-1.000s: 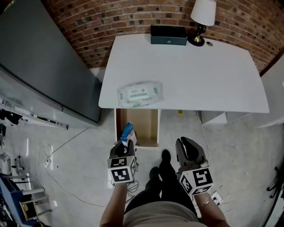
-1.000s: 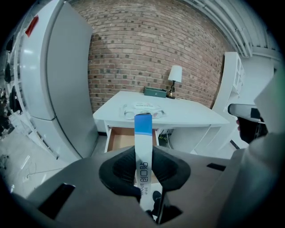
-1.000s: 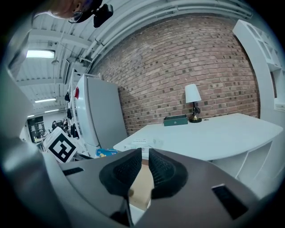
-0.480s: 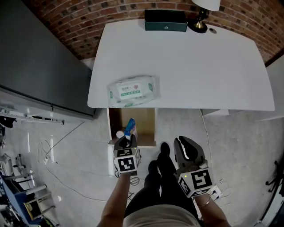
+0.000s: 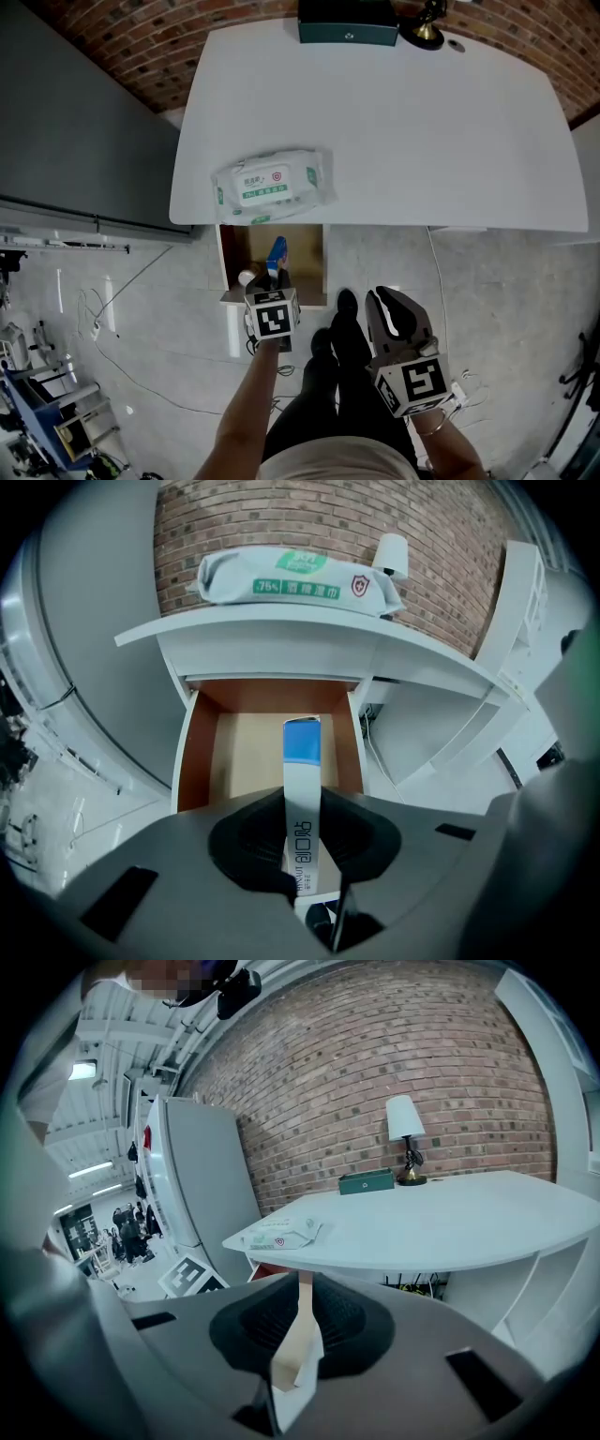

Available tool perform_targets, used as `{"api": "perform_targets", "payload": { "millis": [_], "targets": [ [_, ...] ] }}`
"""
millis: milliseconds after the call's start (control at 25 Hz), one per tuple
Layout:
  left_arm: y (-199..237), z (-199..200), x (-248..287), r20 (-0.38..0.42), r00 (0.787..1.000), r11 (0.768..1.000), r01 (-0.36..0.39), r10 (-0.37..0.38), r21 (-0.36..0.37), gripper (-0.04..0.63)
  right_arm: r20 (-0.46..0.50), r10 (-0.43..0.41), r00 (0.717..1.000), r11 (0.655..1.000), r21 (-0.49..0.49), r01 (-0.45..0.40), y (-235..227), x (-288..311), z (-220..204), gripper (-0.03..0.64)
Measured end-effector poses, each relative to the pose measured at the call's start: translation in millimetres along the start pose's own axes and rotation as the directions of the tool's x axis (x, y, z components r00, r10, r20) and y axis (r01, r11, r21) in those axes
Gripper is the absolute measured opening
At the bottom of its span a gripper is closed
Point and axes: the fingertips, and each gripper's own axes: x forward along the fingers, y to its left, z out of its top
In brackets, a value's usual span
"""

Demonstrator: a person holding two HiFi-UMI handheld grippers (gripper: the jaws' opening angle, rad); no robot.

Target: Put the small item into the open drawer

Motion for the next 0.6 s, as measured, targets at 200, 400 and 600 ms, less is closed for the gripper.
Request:
{"api": "perform_targets", "payload": {
  "millis": [200,400,600],
  "targets": [
    [-2,-10,30,-0.038,0.999,1.0,0.005,-0.005,-0.012,0.092,-0.018,0.017,1.0,1.0,-0.001,-0.017,0,11,-8,0.04],
    [-4,-23,47,-0.092,0.996,1.0,-0.002,0.0,-0.021,0.092,-0.028,0.027,0.999,1.0,0.006,-0.027,2,16,-12,0.04],
    [-5,-36,61,-0.131,0.991,0.999,-0.005,0.0,-0.038,0.092,-0.028,0.034,0.999,0.999,0.013,-0.033,4,19,-15,0.04]
  ]
}}
